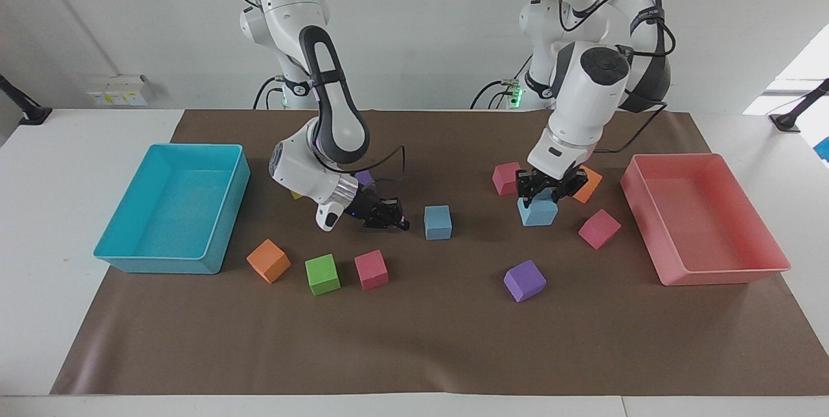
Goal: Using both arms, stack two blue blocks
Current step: 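Carry the blue cube with the left gripper above the center cube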
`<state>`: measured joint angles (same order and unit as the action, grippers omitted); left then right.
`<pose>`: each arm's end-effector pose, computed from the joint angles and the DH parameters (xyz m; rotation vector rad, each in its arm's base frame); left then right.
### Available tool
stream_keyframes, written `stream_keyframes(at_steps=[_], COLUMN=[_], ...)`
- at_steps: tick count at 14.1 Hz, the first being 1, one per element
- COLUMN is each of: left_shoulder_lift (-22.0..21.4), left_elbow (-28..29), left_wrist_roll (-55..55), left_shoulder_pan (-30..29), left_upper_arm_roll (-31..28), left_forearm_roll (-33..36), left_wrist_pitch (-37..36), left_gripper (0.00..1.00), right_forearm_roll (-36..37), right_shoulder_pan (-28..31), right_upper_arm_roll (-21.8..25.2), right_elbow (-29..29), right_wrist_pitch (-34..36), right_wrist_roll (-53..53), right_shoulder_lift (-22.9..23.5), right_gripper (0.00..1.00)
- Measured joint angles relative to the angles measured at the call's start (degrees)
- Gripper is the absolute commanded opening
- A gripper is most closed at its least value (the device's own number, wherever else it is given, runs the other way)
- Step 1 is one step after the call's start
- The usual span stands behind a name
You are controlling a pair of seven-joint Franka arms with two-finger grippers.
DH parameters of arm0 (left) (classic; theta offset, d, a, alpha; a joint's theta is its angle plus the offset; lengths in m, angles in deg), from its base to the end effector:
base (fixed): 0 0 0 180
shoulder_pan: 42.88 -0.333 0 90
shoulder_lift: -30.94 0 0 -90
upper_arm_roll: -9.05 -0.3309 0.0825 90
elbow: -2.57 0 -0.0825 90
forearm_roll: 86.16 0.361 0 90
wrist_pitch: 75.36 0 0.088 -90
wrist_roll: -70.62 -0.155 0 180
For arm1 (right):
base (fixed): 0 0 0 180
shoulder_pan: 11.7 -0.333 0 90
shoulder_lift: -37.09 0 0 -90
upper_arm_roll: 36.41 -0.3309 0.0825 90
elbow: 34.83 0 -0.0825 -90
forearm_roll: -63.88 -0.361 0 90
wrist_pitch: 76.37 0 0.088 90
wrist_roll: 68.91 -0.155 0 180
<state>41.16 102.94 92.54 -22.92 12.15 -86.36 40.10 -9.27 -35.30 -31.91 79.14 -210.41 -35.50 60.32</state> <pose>0.5596 -0.2369 0.4475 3.0950 -0.0267 0.1144 0.5671 0.2490 0.2596 -2.3090 0.0534 -0.0862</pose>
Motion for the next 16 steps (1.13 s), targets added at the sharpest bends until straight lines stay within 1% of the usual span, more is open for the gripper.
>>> stream_keyframes(at_steps=[5, 8, 11, 16], left_shoulder_lift=[2.0, 6.1, 9.5, 11.6], left_elbow=[-3.2, -6.9, -9.3, -10.3], left_wrist_roll=[9.0, 13.8, 16.2, 16.5], left_shoulder_pan=[7.3, 11.3, 13.4, 13.8], left_upper_arm_roll=[0.2, 0.2, 0.2, 0.1], left_forearm_roll=[0.0, 0.0, 0.0, 0.0], left_wrist_pitch=[-0.9, -1.4, -1.6, -1.6], left_gripper=[0.00, 0.00, 0.00, 0.00], right_forearm_roll=[0.0, 0.0, 0.0, 0.0], right_shoulder_pan=[0.0, 0.0, 0.0, 0.0], right_upper_arm_roll=[0.0, 0.0, 0.0, 0.0], right_elbow=[0.0, 0.0, 0.0, 0.0], right_wrist_pitch=[0.0, 0.0, 0.0, 0.0], right_wrist_roll=[0.0, 0.0, 0.0, 0.0], right_shoulder_lift=[0.0, 0.0, 0.0, 0.0], right_gripper=[0.00, 0.00, 0.00, 0.00])
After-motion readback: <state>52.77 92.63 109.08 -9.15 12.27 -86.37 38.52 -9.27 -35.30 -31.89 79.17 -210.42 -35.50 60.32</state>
